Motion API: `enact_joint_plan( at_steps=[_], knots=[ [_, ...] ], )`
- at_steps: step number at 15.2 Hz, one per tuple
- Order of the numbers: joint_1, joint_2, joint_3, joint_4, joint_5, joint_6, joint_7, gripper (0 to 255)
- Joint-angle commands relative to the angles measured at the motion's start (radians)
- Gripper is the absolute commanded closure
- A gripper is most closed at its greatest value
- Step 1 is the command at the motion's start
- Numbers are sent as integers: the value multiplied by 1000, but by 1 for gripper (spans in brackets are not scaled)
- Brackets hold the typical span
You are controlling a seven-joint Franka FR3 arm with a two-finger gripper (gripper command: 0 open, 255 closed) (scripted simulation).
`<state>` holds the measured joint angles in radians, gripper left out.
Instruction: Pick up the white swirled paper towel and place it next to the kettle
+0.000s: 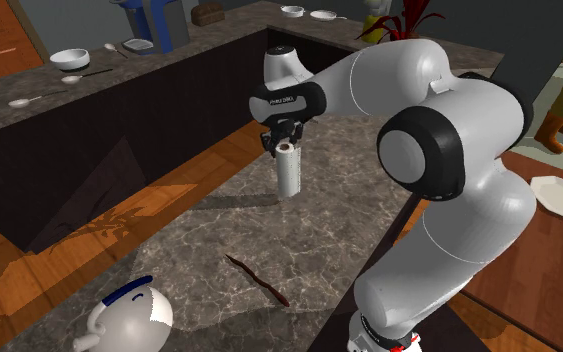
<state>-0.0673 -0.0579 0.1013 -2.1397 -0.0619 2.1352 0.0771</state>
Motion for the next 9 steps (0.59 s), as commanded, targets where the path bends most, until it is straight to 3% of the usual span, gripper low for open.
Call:
enact_joint_plan(
  at_steps=[1,9],
  knots=[
    [0,-12,0,16,2,-28,-3,255],
    [0,-41,-1,93,9,-134,-12,255]
  ],
)
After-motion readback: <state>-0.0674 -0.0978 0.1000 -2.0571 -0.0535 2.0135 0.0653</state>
